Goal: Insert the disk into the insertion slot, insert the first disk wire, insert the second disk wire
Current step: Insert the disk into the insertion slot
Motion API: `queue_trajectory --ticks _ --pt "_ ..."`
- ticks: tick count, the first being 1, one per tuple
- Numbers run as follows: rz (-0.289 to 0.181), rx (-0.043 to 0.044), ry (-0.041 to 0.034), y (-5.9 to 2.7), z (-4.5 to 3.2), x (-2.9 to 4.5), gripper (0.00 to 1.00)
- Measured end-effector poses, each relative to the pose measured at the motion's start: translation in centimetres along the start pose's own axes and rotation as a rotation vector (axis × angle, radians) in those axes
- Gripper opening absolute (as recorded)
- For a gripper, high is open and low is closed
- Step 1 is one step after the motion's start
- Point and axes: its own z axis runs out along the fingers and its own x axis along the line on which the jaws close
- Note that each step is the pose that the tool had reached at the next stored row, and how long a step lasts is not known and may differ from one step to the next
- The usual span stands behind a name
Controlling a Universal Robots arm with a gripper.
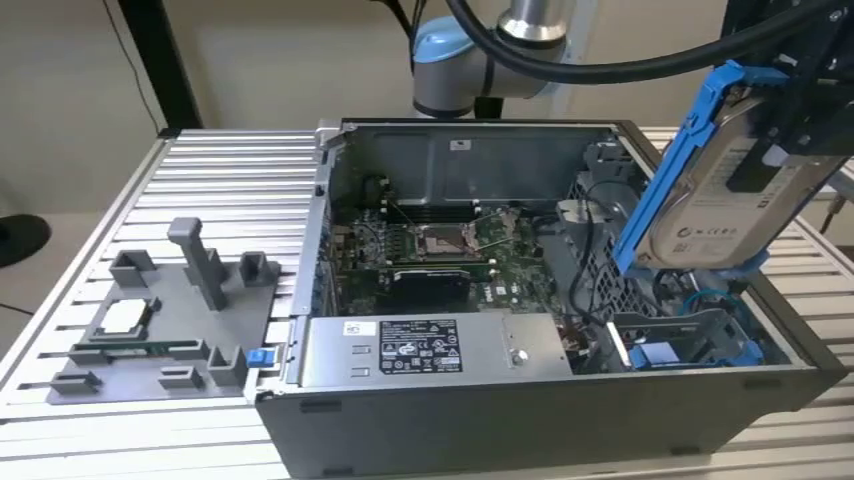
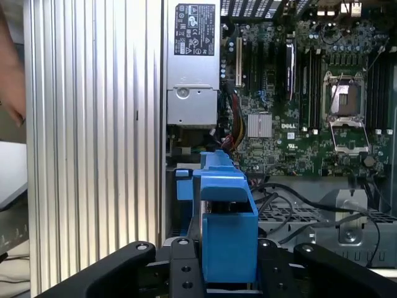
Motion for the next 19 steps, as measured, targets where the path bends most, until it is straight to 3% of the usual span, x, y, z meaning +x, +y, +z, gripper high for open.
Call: queue_trajectory --ticks 19 --pt "-0.007 0.0 0.0002 -1.72 1.63 0.3 0.0"
